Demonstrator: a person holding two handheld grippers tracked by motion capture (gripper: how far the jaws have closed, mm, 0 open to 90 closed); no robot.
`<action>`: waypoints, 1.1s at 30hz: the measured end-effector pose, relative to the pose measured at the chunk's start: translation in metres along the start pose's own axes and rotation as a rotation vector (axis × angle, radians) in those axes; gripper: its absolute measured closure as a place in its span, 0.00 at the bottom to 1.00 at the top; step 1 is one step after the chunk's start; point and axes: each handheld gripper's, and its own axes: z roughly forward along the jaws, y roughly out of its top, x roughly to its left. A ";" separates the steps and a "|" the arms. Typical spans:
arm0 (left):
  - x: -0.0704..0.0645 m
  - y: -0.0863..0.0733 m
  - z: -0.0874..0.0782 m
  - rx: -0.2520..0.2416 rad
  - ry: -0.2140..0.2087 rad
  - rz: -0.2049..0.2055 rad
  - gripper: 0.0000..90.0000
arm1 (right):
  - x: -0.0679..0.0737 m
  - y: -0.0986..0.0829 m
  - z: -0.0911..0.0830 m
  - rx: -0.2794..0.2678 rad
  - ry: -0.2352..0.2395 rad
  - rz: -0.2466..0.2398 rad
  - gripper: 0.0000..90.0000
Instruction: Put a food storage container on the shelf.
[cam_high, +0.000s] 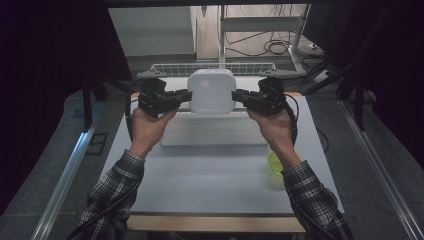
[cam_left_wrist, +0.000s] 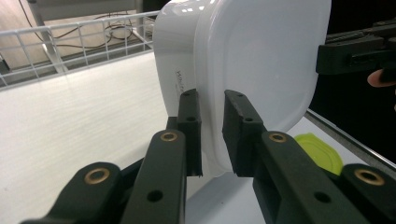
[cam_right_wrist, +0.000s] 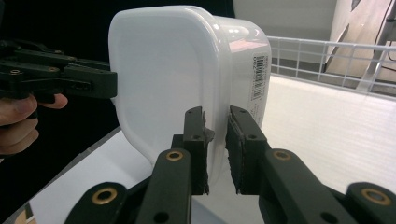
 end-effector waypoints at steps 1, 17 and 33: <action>0.002 0.001 0.002 0.002 -0.002 -0.005 0.86 | -0.002 0.001 0.002 0.000 0.000 0.004 0.87; 0.017 0.004 0.022 0.002 0.007 -0.039 0.84 | -0.020 0.007 0.023 0.030 -0.010 0.054 0.87; 0.015 0.006 0.031 -0.028 0.019 0.021 0.67 | -0.022 0.008 0.033 0.039 -0.035 0.024 0.74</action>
